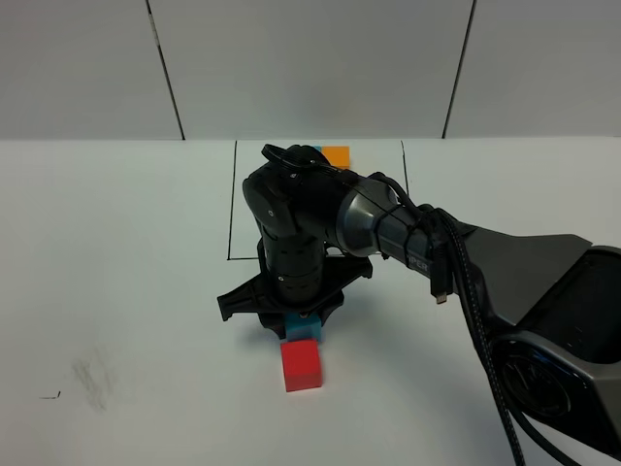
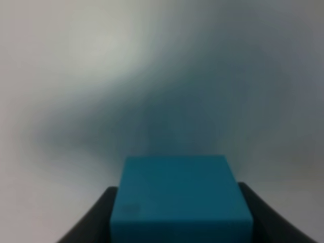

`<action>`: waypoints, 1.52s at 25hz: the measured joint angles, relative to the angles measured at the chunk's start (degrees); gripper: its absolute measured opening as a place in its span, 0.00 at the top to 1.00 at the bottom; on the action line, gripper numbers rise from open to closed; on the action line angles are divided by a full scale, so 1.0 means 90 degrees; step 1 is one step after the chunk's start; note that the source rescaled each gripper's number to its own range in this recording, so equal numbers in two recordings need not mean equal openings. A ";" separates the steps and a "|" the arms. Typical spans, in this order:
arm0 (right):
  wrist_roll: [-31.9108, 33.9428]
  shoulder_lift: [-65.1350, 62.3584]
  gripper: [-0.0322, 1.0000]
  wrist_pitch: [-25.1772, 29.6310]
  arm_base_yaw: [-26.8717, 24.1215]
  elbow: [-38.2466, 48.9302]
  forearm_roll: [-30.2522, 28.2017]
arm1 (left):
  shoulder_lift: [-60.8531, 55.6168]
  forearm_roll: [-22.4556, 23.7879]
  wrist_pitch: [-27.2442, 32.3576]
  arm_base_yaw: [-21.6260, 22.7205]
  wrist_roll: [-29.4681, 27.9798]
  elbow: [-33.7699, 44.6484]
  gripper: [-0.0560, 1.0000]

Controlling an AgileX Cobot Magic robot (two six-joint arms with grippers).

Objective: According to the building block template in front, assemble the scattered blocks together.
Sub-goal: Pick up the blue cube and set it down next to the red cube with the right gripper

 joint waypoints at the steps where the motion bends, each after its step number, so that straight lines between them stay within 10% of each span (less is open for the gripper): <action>1: 0.0000 0.0000 0.78 -0.0006 0.0000 0.0000 0.0016 | 0.0000 0.0000 0.0000 0.0000 0.0000 0.0000 0.00; 38: 0.0051 0.0043 0.78 -0.0347 0.0126 0.0000 0.0077 | 0.0000 0.0000 0.0000 0.0000 0.0000 0.0000 0.00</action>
